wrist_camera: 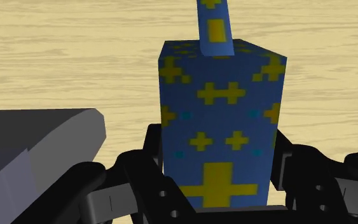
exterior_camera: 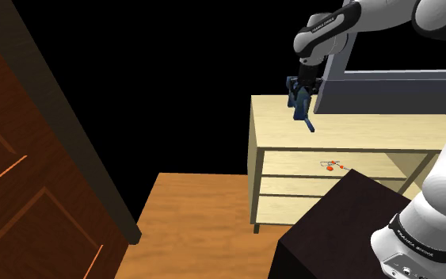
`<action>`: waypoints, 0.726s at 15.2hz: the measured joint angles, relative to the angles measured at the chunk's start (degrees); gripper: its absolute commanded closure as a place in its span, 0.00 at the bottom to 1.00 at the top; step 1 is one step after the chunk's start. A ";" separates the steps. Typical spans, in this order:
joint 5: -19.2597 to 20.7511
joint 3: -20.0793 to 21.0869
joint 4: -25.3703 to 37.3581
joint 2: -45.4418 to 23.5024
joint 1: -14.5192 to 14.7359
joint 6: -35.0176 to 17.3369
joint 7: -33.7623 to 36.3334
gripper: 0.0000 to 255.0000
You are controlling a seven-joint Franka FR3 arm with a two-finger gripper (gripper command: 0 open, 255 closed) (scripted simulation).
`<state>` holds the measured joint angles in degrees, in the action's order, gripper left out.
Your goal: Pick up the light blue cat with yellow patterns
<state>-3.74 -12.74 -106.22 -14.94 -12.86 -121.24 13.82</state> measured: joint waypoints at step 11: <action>0.51 0.04 4.23 1.83 -0.04 7.82 0.87 1.00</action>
<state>-3.23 -12.70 -101.98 -13.11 -12.90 -113.41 14.70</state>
